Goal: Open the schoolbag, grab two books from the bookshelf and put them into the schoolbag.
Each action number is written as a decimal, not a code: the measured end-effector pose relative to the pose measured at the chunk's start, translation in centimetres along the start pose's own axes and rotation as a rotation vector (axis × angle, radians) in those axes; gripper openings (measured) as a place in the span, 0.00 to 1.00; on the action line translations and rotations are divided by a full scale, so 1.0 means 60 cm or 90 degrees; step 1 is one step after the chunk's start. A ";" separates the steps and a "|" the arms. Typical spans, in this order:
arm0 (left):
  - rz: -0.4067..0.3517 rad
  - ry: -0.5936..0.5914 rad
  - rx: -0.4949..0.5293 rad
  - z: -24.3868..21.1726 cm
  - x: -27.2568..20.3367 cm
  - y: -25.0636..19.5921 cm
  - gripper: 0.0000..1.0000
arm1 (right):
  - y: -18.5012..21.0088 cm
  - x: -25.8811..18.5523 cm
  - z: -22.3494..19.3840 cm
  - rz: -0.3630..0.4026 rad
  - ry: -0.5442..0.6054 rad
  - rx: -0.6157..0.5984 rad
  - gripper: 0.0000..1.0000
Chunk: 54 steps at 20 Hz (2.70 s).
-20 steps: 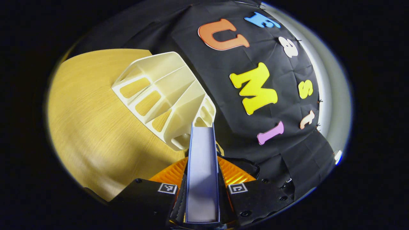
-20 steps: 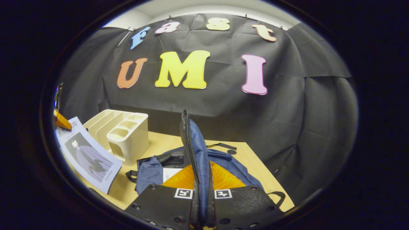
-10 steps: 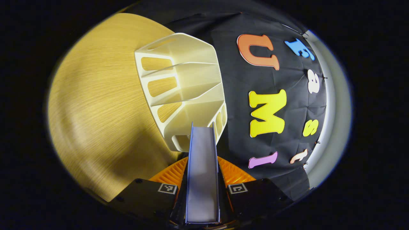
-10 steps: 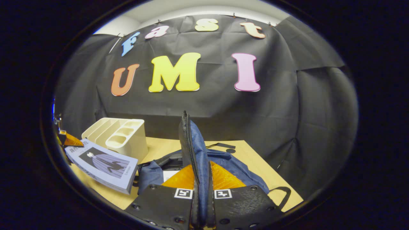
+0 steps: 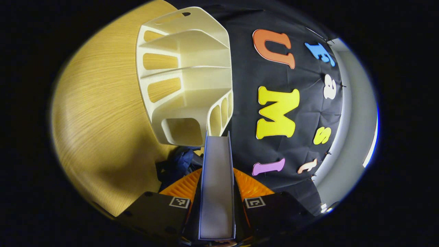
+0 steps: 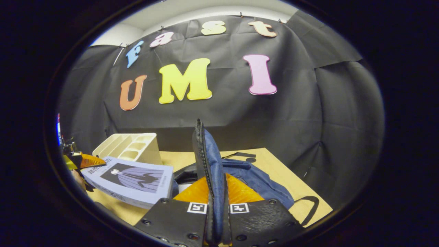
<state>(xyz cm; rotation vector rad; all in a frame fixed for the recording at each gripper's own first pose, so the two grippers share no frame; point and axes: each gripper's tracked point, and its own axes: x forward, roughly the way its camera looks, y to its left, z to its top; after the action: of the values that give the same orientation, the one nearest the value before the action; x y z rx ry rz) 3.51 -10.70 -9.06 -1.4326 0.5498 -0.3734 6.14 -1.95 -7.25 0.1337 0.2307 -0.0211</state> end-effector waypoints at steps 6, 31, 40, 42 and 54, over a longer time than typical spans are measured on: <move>0.086 -0.043 0.160 -0.022 0.019 0.038 0.44 | 0.001 -0.011 0.008 0.013 -0.014 -0.005 0.10; 0.128 -0.001 0.416 -0.263 0.237 0.054 0.45 | 0.066 -0.030 0.059 0.153 -0.040 0.010 0.10; 0.117 -0.011 0.383 -0.315 0.295 0.053 0.46 | 0.039 -0.018 0.060 0.158 -0.036 0.009 0.10; 0.114 -0.009 0.372 -0.314 0.295 0.049 0.47 | 0.026 -0.015 0.054 0.153 -0.032 0.017 0.10; 0.199 0.049 0.552 -0.286 0.228 0.055 0.79 | -0.018 -0.025 0.000 0.063 0.042 0.017 0.11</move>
<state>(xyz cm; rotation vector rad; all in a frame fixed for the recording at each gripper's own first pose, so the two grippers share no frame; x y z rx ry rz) 4.80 -32.06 -14.97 -0.4902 0.5647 -0.3526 4.61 -3.04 -7.05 0.1722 0.2889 0.0782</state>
